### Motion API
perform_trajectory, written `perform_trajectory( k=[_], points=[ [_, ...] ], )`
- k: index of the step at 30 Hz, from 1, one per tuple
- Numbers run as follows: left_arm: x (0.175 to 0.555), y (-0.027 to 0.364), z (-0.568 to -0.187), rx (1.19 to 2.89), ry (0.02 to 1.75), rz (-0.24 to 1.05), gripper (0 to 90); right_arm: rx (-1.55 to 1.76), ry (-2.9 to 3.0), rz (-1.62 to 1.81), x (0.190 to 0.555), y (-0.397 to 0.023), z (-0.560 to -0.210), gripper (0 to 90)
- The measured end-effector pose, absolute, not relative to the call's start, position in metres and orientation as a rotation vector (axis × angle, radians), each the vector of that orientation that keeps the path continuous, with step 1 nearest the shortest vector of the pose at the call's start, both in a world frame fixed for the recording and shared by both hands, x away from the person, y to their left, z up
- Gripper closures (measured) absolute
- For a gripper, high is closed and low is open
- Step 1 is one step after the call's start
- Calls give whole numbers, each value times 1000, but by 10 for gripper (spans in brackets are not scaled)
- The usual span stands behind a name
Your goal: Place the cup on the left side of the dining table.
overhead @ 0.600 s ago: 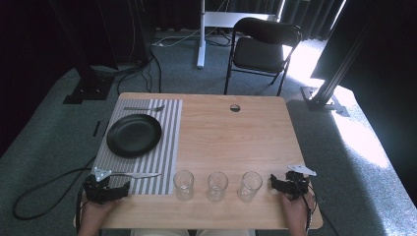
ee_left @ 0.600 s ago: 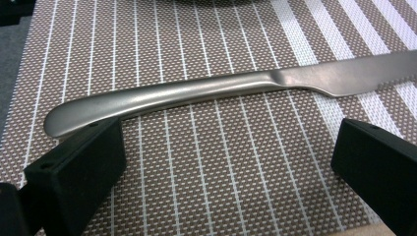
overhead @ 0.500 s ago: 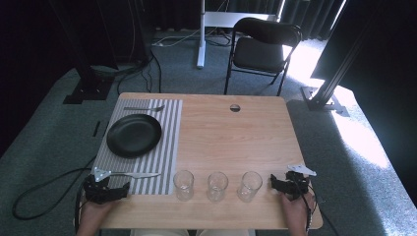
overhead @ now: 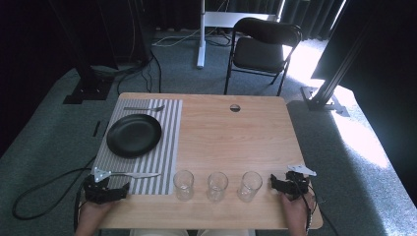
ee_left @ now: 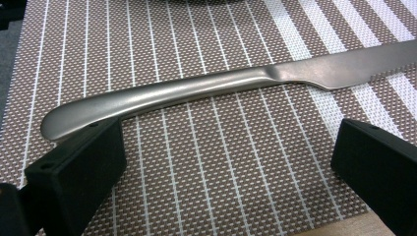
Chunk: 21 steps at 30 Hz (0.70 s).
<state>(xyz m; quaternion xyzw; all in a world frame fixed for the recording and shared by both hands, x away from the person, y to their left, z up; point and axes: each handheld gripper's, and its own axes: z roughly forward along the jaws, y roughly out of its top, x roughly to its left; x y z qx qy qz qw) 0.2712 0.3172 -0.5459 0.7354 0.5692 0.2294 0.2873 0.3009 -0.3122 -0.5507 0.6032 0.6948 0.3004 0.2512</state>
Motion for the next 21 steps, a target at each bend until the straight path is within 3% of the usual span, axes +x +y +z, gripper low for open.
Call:
perform_trajectory(
  k=[21],
  points=[
    [256,315,-540,1951,1286,588,6,1642,1890,818,301,-312,-551,115]
  ],
)
